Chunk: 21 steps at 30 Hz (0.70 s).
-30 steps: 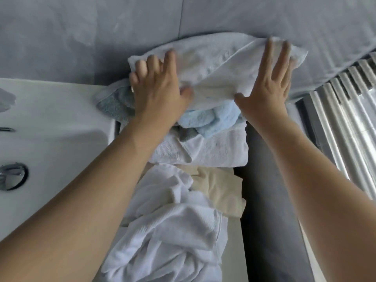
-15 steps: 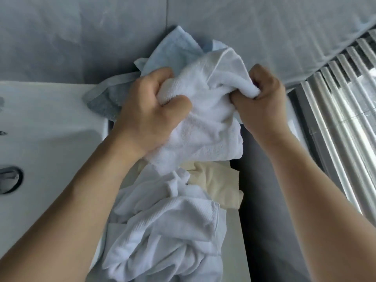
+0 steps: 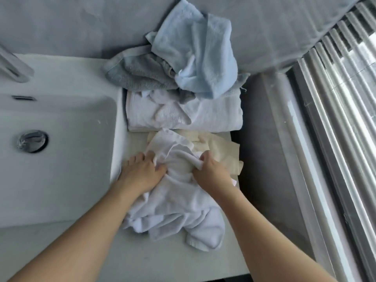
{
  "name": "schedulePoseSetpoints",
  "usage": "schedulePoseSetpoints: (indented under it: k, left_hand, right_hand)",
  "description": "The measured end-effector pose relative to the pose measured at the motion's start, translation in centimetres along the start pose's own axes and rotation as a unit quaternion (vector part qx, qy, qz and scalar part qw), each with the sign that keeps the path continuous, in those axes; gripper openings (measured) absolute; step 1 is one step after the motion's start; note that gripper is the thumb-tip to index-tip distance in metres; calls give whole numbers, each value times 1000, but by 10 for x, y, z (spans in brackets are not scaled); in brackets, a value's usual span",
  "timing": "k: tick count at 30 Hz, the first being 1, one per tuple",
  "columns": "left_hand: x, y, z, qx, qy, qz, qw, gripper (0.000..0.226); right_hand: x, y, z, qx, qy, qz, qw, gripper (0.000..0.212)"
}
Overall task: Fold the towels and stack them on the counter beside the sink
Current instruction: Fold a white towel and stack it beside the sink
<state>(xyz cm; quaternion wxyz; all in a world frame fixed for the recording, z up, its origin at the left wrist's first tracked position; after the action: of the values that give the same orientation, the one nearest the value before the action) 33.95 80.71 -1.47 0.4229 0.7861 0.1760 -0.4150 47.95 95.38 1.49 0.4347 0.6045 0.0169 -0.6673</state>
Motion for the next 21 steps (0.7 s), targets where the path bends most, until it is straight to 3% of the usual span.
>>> schedulePoseSetpoints:
  k: [1,3,5,6,8,11,14,17,19,21]
  left_hand:
    - [4,0,3,0,11,-22,1000,50]
    - [-3,-2,6,27,-10,-74,997,52]
    - [-23,-5,2,58,14,-110,992,58]
    - [-36,-5,-3,72,52,-130,988,60]
    - [-63,-5,-17,100,113,-188,971,65]
    - [-105,-7,-43,163,120,-274,940,61]
    - [-142,-22,-67,238,66,-330,911,61]
    - [-165,-51,-85,272,53,-283,918,82]
    - [-167,-71,-92,265,49,-225,936,96]
    - [-166,-85,-96,268,46,-229,935,82]
  right_hand:
    - [-2,-2,-1,-8,16,-16,1000,29]
    - [-18,-8,-4,-14,7,24,1000,52]
    - [-47,-12,-2,-14,-91,54,994,65]
    - [-62,-14,1,-28,-134,29,990,64]
    - [-91,-16,13,-79,-143,-107,981,58]
    - [-124,-21,37,-115,-154,-252,948,69]
    - [-149,-42,51,-72,-151,-286,944,94]
    - [-164,-72,50,-25,-125,-250,960,108]
    - [-170,-87,46,-3,-124,-225,966,104]
    - [-174,-99,43,-1,-146,-230,962,68]
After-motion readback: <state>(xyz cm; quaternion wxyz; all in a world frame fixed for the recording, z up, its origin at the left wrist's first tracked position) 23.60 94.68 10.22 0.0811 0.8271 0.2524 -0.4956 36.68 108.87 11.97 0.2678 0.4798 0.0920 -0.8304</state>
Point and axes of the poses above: each hand's wrist, its own y-axis away from the middle knuckle, its own x-axis out of the palm, z = x × y, the point moved 2 cm from there along -y, towards the middle knuckle, and after that the axes turned 7 degrees about y, right-handed, at the moved point
